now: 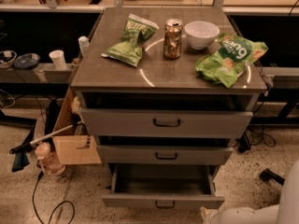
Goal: Open bottom drawer
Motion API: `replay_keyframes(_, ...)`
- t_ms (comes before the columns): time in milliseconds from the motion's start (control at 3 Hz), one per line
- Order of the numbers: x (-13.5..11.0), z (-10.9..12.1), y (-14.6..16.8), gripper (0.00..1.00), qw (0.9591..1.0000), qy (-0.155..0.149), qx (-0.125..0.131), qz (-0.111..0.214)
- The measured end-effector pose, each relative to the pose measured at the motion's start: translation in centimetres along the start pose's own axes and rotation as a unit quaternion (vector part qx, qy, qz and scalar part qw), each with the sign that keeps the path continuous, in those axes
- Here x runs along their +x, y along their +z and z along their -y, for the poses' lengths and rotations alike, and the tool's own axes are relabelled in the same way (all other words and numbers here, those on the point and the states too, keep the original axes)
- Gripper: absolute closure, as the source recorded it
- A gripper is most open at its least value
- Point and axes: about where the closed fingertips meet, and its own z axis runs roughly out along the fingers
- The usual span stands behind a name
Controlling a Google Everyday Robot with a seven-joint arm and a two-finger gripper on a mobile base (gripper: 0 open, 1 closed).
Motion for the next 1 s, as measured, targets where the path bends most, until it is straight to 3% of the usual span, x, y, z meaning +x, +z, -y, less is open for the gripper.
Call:
replay_keyframes(333,-0.7,-0.2,0.6,0.0,0.9999,-0.007,-0.008,0.005)
replay_keyframes(1000,-5.3,0.8,0.4,0.0,0.9988,-0.038,-0.011,0.029)
